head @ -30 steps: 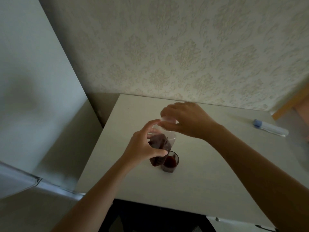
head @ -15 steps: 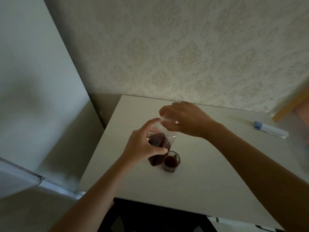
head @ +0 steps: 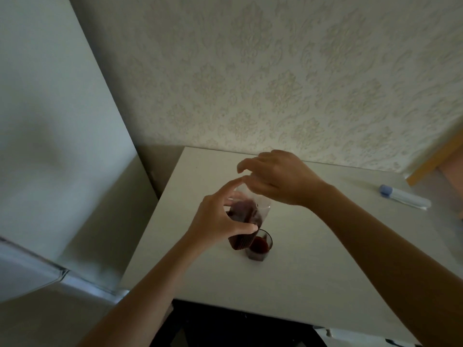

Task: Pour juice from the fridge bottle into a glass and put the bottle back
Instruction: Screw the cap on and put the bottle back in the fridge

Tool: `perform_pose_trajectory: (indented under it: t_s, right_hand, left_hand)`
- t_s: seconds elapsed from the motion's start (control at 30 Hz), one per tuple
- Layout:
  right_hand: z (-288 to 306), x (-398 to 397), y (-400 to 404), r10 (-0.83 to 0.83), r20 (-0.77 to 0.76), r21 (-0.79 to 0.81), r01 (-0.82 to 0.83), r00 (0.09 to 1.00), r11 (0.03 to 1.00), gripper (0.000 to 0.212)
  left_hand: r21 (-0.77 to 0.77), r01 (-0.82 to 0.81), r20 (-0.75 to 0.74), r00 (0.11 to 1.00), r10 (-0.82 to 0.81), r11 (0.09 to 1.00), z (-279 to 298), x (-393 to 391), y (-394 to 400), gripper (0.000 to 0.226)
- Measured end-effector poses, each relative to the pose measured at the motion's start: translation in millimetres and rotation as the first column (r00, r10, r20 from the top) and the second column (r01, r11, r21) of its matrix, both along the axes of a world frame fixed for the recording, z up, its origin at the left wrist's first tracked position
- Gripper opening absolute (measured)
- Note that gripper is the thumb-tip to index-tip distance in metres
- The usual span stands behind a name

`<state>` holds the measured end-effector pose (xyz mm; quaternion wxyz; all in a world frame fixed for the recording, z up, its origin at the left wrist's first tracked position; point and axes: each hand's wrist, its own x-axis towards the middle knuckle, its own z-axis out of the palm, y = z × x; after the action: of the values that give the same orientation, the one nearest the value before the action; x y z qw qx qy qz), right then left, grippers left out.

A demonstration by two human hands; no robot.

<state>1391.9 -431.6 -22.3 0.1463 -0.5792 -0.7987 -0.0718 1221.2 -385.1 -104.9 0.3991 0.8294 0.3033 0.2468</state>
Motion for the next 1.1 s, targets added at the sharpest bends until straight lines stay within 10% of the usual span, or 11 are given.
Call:
perform_pose_trajectory:
  t_s: [0.43,0.63,1.1]
  right_hand:
    - [-6,-37,1,-0.441,-0.003,0.025,0.441,0.898,0.897,0.033]
    - [-1,-43,-10,-0.458,-0.247,-0.102,0.447,0.854,0.889,0.049]
    - [-17,-30,-94,-0.517,-0.129,-0.172,0.494,0.846,0.852,0.052]
  left_hand:
    - [0.319,-0.148,0.016,0.988,0.151,0.936,-4,-4,0,0.087]
    - [0.363,-0.168,0.027,0.985,0.17,0.917,3,-16,5,0.088]
    - [0.097,-0.277,0.159,0.952,0.26,0.956,20,-67,0,0.09]
